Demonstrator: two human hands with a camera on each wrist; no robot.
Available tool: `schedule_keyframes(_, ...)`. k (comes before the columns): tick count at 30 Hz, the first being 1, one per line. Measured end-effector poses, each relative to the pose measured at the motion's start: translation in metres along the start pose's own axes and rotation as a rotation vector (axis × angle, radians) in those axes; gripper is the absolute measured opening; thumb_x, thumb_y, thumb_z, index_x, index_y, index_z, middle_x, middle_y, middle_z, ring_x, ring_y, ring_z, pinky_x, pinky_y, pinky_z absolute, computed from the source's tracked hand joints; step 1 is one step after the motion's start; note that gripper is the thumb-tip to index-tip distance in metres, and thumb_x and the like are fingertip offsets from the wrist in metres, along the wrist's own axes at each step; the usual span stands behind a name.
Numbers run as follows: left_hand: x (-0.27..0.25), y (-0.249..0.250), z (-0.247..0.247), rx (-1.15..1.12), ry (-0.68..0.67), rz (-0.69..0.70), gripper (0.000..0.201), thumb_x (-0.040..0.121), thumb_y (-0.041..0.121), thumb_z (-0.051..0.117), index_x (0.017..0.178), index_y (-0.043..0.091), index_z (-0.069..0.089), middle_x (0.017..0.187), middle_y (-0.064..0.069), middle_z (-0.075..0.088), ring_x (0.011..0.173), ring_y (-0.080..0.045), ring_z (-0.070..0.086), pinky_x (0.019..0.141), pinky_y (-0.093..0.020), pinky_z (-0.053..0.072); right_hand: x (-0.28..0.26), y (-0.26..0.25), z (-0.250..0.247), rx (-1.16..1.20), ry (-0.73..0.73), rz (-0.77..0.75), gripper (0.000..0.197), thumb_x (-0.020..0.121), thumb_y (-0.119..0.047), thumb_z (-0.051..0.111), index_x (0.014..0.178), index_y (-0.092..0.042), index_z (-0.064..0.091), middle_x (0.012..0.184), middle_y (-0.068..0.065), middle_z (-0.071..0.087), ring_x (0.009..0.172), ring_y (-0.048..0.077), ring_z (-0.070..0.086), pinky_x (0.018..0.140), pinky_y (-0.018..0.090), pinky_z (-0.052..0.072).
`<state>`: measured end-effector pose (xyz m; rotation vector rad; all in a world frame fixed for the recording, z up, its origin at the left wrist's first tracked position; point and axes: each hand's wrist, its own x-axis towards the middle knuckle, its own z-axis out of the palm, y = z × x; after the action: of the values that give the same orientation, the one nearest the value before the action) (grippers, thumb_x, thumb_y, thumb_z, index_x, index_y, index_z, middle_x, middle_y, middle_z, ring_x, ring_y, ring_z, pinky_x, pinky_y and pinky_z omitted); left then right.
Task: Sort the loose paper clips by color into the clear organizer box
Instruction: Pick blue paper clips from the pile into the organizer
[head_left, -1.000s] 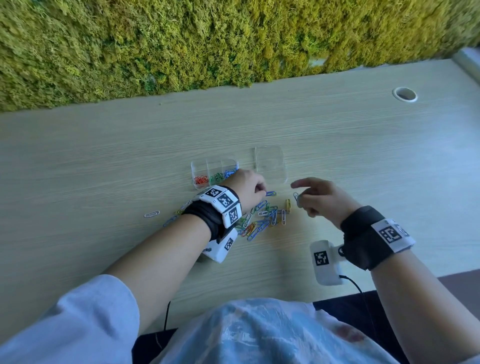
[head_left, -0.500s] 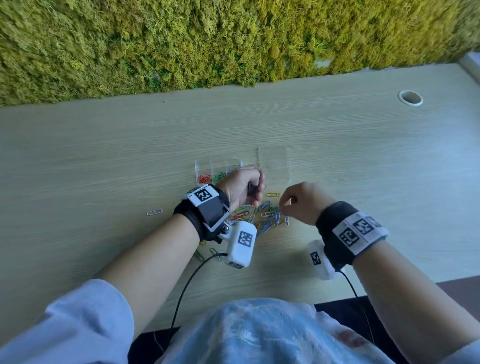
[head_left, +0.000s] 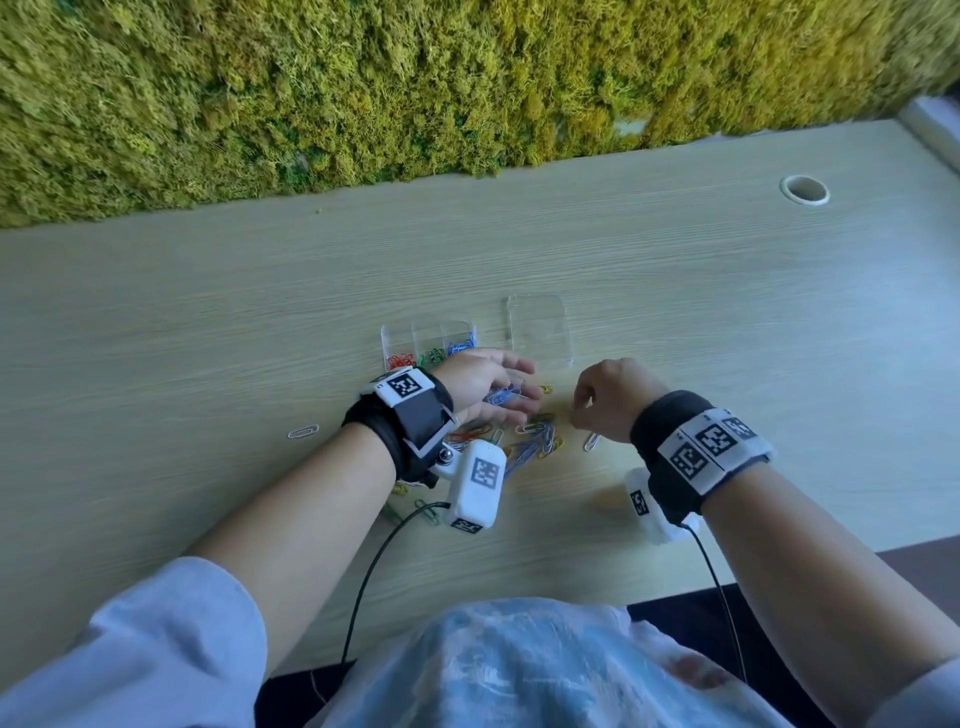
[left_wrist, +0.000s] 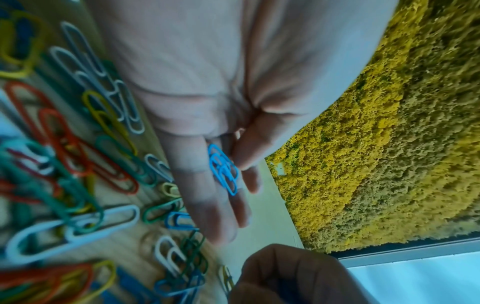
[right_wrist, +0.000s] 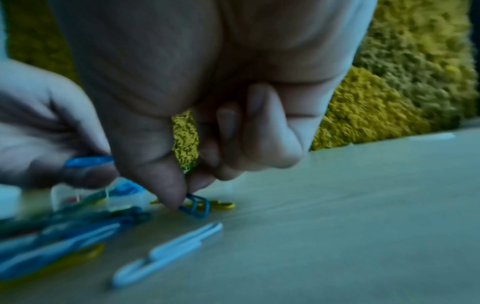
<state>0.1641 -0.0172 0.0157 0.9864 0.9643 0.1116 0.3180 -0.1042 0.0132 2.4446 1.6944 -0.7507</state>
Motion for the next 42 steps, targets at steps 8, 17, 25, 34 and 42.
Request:
schedule_keyframes(8,0.008,-0.004,0.003,0.366,0.105,0.031,0.016,0.093,0.007,0.046,0.089,0.014,0.059,0.065,-0.002,0.050,0.048,-0.014,0.043,0.036,-0.017,0.035,-0.005,0.015,0.001,1.302,-0.029,0.036,0.021,0.081,0.003,0.048,0.066,-0.011,0.048,0.061,0.009,0.053,0.053,0.021,0.046,0.050,0.026,0.038)
schedule_keyframes(17,0.008,-0.003,0.017,1.398,0.250,0.211,0.014,0.085,0.026,0.063,0.093,0.015,0.068,0.093,0.001,0.066,0.087,-0.020,0.062,0.070,-0.028,0.049,-0.008,0.010,0.009,1.502,-0.188,0.030,0.019,0.077,0.001,0.043,0.086,-0.010,0.055,0.062,0.005,0.045,0.051,0.016,0.040,0.042,0.020,0.030)
schedule_keyframes(25,0.012,-0.006,0.021,1.466,0.241,0.185,0.012,0.083,0.020,0.062,0.086,0.010,0.068,0.088,-0.006,0.067,0.078,-0.025,0.063,0.071,-0.032,0.054,-0.010,0.002,0.020,1.267,-0.218,0.046,0.016,0.088,0.000,0.045,0.082,-0.009,0.056,0.063,0.003,0.042,0.049,0.012,0.034,0.044,0.022,0.023)
schedule_keyframes(34,0.005,-0.014,-0.004,0.573,0.231,0.070,0.019,0.087,0.012,0.045,0.069,0.017,0.043,0.060,-0.003,0.044,0.046,-0.016,0.038,0.045,-0.022,0.031,0.008,-0.018,-0.005,0.683,-0.206,0.023,0.015,0.091,-0.012,0.051,0.093,-0.007,0.065,0.064,0.000,0.051,0.050,0.016,0.042,0.044,0.023,0.038)
schedule_keyframes(42,-0.009,-0.003,-0.044,0.638,0.409,0.128,0.011,0.092,0.014,0.047,0.096,0.019,0.055,0.067,0.003,0.049,0.047,-0.008,0.046,0.042,-0.018,0.033,0.046,-0.076,-0.032,0.072,-0.080,-0.156,0.031,0.094,-0.017,0.045,0.110,-0.004,0.067,0.104,0.013,0.069,0.086,0.026,0.064,0.069,0.027,0.051)
